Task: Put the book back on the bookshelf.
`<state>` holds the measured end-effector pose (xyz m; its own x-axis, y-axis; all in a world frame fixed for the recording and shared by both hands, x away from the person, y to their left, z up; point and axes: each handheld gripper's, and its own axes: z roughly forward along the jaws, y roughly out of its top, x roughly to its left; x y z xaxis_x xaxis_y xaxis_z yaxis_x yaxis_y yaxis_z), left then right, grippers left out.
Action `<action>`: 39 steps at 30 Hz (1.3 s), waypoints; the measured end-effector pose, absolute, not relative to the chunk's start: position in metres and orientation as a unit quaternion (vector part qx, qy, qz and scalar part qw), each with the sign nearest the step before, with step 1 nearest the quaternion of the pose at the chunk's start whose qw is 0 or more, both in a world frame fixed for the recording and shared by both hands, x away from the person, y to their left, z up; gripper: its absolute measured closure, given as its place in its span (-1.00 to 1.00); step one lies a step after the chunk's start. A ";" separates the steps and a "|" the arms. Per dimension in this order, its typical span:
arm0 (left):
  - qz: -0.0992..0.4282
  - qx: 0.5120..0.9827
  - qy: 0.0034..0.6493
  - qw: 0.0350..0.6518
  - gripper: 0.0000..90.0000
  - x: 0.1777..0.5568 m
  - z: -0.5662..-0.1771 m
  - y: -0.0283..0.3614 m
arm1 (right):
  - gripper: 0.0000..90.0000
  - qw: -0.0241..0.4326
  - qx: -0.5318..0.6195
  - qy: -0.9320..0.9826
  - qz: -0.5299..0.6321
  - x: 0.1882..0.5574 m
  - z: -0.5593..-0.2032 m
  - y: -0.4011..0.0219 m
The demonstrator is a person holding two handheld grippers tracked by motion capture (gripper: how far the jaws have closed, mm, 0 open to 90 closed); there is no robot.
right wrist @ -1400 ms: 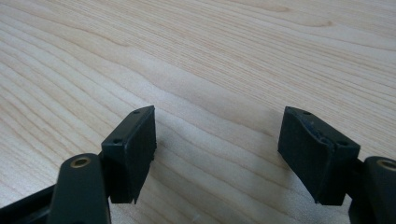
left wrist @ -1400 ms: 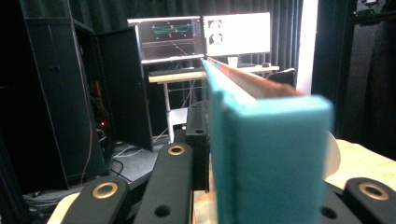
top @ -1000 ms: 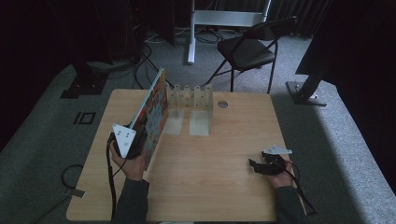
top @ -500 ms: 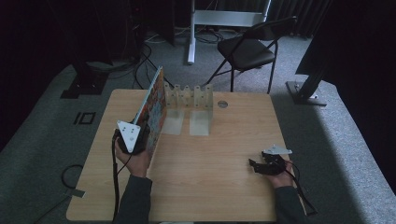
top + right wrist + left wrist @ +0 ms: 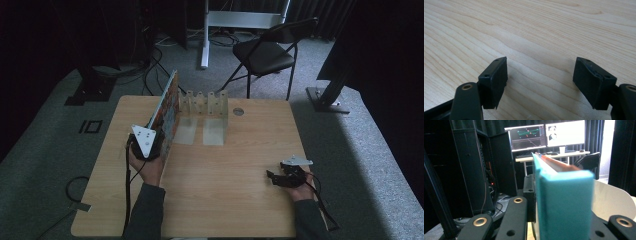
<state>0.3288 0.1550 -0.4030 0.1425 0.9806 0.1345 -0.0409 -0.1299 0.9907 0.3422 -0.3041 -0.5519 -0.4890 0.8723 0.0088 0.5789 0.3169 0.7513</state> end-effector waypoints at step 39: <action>0.513 0.530 0.433 0.518 0.77 0.345 -0.419 0.149 | -0.40 0.204 0.462 0.786 0.358 0.342 -0.552 -0.304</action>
<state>0.3448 0.1493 -0.4187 0.0981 0.9905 0.0959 -0.0723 -0.0891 0.9934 0.3421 -0.3039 -0.5519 -0.4906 0.8713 0.0103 0.5797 0.3175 0.7504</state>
